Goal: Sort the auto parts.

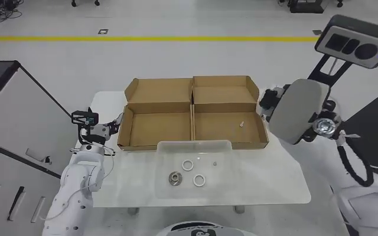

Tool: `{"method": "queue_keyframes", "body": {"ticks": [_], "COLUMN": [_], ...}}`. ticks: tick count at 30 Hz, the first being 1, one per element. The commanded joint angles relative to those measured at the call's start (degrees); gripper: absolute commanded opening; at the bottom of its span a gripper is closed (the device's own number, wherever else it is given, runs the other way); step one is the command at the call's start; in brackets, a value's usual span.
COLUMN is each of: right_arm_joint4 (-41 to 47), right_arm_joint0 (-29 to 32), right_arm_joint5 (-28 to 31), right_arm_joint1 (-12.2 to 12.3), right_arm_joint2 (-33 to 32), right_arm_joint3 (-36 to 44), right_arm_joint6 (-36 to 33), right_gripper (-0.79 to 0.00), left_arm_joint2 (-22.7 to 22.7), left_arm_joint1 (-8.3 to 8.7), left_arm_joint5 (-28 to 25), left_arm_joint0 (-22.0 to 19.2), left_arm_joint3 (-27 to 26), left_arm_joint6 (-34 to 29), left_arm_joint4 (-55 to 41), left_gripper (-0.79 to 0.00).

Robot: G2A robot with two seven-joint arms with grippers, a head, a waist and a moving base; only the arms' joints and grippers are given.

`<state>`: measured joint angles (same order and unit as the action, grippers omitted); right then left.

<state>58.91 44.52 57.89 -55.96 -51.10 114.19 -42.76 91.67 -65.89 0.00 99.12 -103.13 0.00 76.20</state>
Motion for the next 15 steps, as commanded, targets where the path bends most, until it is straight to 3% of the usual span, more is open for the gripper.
{"method": "queue_keyframes", "body": {"ticks": [1, 15], "right_arm_joint4": [-1.2, -12.8], "right_arm_joint0": [-0.3, 0.8], "right_arm_joint5": [-0.8, -10.3], "right_arm_joint1": [-0.3, -1.3], "right_arm_joint2": [-0.5, -4.7], "right_arm_joint3": [-0.9, -1.2], "right_arm_joint6": [-0.2, 1.5], "right_gripper": [-0.785, -0.785], "left_arm_joint2": [0.0, 0.0], "left_arm_joint1": [0.00, 0.00], "left_arm_joint5": [0.0, 0.0], "left_arm_joint0": [0.0, 0.0], "left_arm_joint3": [0.0, 0.0], "left_arm_joint6": [0.0, 0.0], "left_arm_joint4": [0.0, 0.0], "left_gripper": [0.000, 0.000]}}
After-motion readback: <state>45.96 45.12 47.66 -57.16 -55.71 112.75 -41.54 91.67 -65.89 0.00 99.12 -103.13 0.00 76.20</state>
